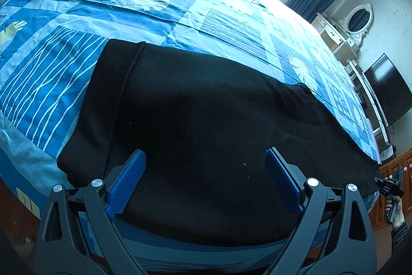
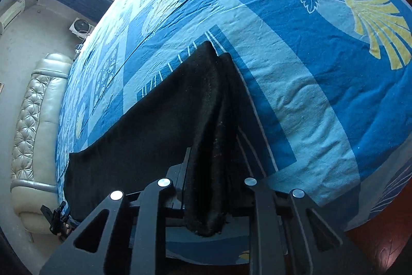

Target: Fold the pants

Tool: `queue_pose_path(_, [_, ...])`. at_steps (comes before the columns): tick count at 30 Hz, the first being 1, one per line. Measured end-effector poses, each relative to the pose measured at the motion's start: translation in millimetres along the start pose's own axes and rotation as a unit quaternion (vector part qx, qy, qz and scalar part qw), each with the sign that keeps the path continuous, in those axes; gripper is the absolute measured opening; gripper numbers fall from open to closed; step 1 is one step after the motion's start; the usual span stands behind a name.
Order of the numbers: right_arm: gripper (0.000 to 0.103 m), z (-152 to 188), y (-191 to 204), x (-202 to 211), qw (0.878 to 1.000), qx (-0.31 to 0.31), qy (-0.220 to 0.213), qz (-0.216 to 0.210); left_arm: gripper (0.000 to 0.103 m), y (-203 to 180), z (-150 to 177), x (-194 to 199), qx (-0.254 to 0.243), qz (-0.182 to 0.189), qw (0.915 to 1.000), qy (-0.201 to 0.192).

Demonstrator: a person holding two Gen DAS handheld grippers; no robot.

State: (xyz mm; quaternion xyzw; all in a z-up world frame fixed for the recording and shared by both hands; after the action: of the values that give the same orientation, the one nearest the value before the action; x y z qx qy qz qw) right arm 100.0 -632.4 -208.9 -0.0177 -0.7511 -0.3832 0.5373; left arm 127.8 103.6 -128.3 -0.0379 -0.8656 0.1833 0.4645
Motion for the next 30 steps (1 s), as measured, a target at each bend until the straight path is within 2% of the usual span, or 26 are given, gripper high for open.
queue_pose_path(3, [0.018, -5, 14, 19, 1.000, -0.009, -0.027, -0.006, 0.094, -1, 3, 2, -0.009, -0.004, 0.9999, 0.004])
queue_pose_path(8, [0.018, -10, 61, 56, 0.997, -0.001, -0.061, -0.046, 0.094, -1, 7, 5, -0.028, -0.012, 0.9995, 0.012])
queue_pose_path(12, [0.018, -13, 123, 83, 0.993, 0.027, -0.078, -0.083, 0.094, -3, 10, 8, -0.041, -0.018, 0.9989, 0.011])
queue_pose_path(17, [0.018, -7, 217, 101, 0.985, 0.089, -0.092, -0.114, 0.094, -3, 9, 16, -0.016, -0.004, 0.9998, 0.011])
queue_pose_path(20, [0.018, 5, 272, 96, 0.980, 0.130, -0.088, -0.125, 0.094, -6, 5, 26, -0.006, 0.006, 1.0000, 0.002])
queue_pose_path(24, [0.018, 28, 332, 67, 0.974, 0.180, -0.075, -0.116, 0.094, -19, 1, 40, -0.026, 0.002, 0.9995, -0.019])
queue_pose_path(30, [0.018, 72, 384, -1, 0.969, 0.230, -0.039, -0.083, 0.094, -30, 7, 55, -0.058, -0.017, 0.9974, -0.039])
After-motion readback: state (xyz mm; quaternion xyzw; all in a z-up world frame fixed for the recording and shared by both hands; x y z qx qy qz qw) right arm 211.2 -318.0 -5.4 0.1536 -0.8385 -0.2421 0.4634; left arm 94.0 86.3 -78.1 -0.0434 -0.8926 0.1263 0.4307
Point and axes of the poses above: each gripper's, at about its wrist camera, not at the fingertips, and x roughly against the way its jaws point, y to its left, z to its underside, the point moved 9 cm from there along -x, roughly the way its jaws point, and after that the axes turned 1 degree about y, right-handed, at the moved point
